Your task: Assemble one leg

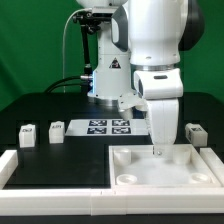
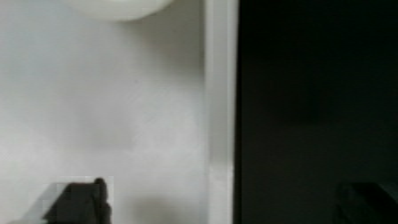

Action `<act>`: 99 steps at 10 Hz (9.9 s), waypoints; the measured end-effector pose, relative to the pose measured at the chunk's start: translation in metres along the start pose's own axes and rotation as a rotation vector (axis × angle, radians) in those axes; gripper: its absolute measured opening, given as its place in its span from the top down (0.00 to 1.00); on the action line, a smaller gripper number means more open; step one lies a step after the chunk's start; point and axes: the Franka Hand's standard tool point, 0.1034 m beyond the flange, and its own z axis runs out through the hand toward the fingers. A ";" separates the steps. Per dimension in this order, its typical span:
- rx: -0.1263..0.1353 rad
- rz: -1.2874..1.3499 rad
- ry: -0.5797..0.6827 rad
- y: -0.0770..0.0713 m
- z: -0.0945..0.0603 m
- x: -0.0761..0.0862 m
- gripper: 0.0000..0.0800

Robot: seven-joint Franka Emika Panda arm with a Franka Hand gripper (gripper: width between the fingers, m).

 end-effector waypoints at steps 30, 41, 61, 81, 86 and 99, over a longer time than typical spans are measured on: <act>0.152 1.601 -0.091 -0.083 -0.013 0.099 0.19; 0.710 1.440 -0.691 -0.093 0.005 0.117 0.19; 0.685 1.535 -0.731 -0.078 -0.056 0.080 0.64; -0.257 1.542 0.322 0.027 -0.086 0.035 0.64; -0.289 1.435 0.343 0.098 -0.077 0.040 0.64; -0.289 1.427 0.352 0.123 -0.058 0.044 0.64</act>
Offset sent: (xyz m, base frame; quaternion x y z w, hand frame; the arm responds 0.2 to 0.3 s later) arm 0.0000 0.0000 0.0000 0.0000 0.0000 0.0000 1.0000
